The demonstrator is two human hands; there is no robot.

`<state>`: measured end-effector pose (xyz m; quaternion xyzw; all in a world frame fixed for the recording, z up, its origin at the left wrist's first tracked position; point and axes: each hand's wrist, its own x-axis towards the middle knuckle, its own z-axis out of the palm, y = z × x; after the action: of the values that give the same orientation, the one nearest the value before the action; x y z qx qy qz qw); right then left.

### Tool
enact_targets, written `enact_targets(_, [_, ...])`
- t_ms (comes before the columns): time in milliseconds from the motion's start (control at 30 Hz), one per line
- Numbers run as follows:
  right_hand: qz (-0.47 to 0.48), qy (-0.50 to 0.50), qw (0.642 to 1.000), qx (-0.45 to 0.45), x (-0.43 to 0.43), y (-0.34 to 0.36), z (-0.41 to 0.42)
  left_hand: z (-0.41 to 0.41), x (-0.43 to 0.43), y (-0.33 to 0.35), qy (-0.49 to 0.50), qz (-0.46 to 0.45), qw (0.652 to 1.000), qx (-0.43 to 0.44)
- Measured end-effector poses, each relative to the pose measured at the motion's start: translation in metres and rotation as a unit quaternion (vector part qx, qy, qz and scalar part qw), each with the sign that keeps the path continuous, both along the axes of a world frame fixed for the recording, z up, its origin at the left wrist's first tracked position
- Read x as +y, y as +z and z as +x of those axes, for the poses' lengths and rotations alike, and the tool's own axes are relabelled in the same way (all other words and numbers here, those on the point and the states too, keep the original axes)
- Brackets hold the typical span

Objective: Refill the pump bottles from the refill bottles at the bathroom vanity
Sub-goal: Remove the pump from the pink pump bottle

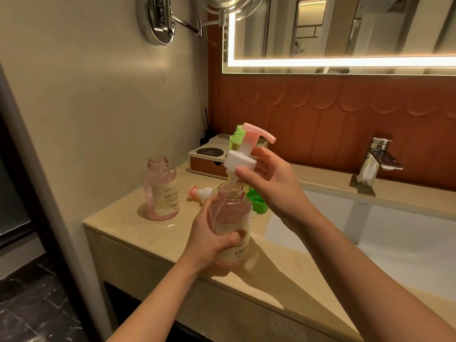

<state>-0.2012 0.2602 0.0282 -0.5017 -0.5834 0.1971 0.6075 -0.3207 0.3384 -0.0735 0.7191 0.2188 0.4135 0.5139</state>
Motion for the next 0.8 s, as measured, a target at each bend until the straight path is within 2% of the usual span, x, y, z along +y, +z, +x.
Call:
enact_targets(267, [0.014,-0.006,0.995,0.103,-0.004,-0.001,0.007,0.0,-0.002,0.002,0.021,-0.002,1.0,0.001])
enact_targets(567, [0.053,-0.059,0.964,0.252,-0.008,0.003,0.028,0.002,-0.003,0.005,0.036,-0.019,0.999,-0.031])
enact_targets(800, [0.049,-0.087,0.945,0.312,-0.01,0.001,0.038,0.001,-0.003,0.004,0.057,-0.009,0.998,-0.032])
